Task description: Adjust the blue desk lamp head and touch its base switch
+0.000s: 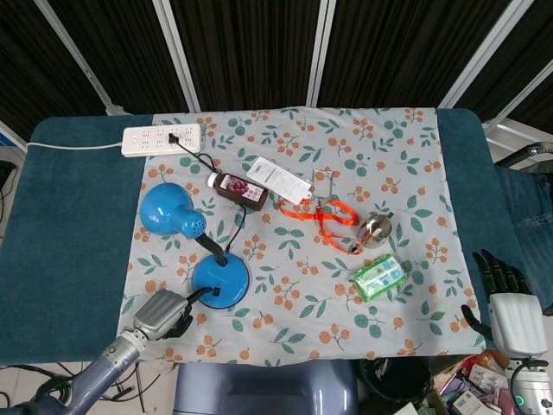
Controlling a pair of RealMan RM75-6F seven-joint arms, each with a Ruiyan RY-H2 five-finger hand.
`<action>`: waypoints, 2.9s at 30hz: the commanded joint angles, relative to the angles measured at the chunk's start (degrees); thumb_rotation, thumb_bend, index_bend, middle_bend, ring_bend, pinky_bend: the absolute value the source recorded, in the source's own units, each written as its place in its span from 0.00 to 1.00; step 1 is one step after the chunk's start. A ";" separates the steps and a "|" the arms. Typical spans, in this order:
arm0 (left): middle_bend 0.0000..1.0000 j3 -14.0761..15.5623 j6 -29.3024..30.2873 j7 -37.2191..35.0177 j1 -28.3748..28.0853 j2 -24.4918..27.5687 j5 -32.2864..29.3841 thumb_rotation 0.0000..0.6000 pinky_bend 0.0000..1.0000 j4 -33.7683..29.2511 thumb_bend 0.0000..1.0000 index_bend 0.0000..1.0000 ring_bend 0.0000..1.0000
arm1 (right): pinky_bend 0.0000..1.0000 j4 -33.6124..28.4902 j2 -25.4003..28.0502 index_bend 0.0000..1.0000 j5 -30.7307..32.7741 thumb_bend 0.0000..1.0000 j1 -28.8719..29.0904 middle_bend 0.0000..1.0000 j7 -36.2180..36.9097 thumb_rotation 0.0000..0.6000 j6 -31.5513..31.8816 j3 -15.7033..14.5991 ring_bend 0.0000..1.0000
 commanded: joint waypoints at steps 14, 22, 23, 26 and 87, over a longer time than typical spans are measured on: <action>0.75 0.13 -1.03 0.50 -0.72 -0.70 -0.76 1.00 0.69 0.54 0.58 0.15 0.77 | 0.16 0.00 0.05 0.00 0.03 0.18 0.03 0.06 0.08 1.00 0.02 0.05 0.12; 0.75 0.05 -0.60 0.72 -0.85 -0.91 -0.63 1.00 0.69 0.70 0.58 0.14 0.77 | 0.16 0.02 0.06 0.00 0.03 0.18 0.03 0.06 0.12 1.00 0.02 0.05 0.12; 0.75 0.04 -0.49 0.71 -0.84 -0.92 -0.58 1.00 0.69 0.69 0.58 0.14 0.77 | 0.16 0.02 0.06 0.00 0.04 0.18 0.03 0.06 0.12 1.00 0.02 0.05 0.12; 0.75 0.06 -0.38 0.76 -0.87 -0.87 -0.52 1.00 0.69 0.65 0.58 0.13 0.77 | 0.16 0.02 0.06 0.00 0.02 0.18 0.06 0.06 0.09 1.00 -0.04 0.02 0.12; 0.14 -0.87 29.20 13.97 9.91 16.82 12.32 1.00 0.21 -12.76 0.26 0.03 0.10 | 0.16 -0.15 -0.13 0.00 -0.15 0.18 -0.02 0.06 -0.45 1.00 0.15 -0.11 0.12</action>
